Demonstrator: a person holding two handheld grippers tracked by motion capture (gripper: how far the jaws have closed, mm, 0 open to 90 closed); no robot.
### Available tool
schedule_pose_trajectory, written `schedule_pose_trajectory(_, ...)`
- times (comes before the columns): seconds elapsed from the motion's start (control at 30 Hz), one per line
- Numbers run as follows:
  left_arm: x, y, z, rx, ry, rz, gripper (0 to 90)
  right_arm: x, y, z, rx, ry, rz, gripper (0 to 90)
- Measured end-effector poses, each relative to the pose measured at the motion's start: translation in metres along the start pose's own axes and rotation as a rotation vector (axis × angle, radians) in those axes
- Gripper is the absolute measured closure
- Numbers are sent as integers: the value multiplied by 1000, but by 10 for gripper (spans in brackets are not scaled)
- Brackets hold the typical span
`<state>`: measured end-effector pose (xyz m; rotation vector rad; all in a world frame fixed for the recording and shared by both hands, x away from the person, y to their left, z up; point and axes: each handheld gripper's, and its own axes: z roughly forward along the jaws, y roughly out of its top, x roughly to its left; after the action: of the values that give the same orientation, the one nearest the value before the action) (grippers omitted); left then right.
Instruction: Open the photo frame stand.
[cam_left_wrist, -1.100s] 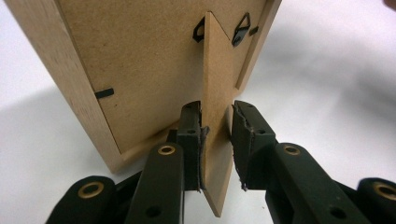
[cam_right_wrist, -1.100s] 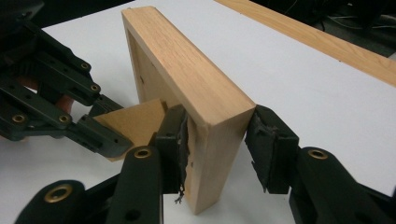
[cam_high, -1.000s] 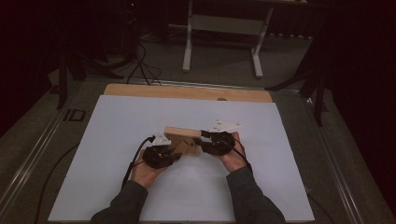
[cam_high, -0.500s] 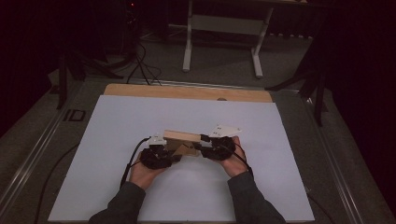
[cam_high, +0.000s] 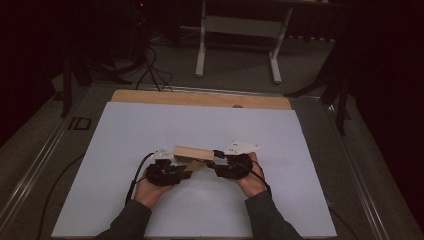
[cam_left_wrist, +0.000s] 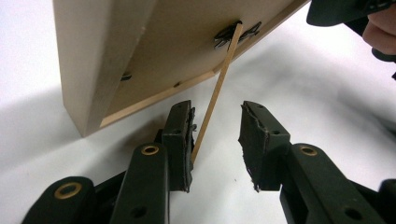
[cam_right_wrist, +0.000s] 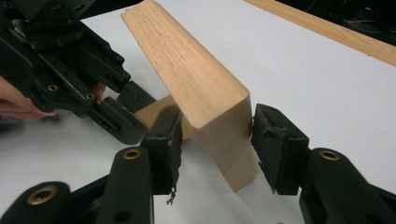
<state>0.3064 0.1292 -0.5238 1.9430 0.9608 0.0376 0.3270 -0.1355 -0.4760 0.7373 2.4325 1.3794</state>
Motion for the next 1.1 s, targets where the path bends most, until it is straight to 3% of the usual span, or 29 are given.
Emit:
schedule_pose_trajectory(0.67, -4, -10, -9, 9, 24, 27, 595, 10, -6, -3, 4, -2, -28, 461)
schedule_pose_trajectory(0.77, -6, -10, -15, 4, 59, 46, 584, 9, -6, -3, 2, -7, -18, 421)
schedule_pose_trajectory(1.1, -11, -10, -22, -9, 95, 73, 569, 8, -8, -6, 14, -7, -21, 399)
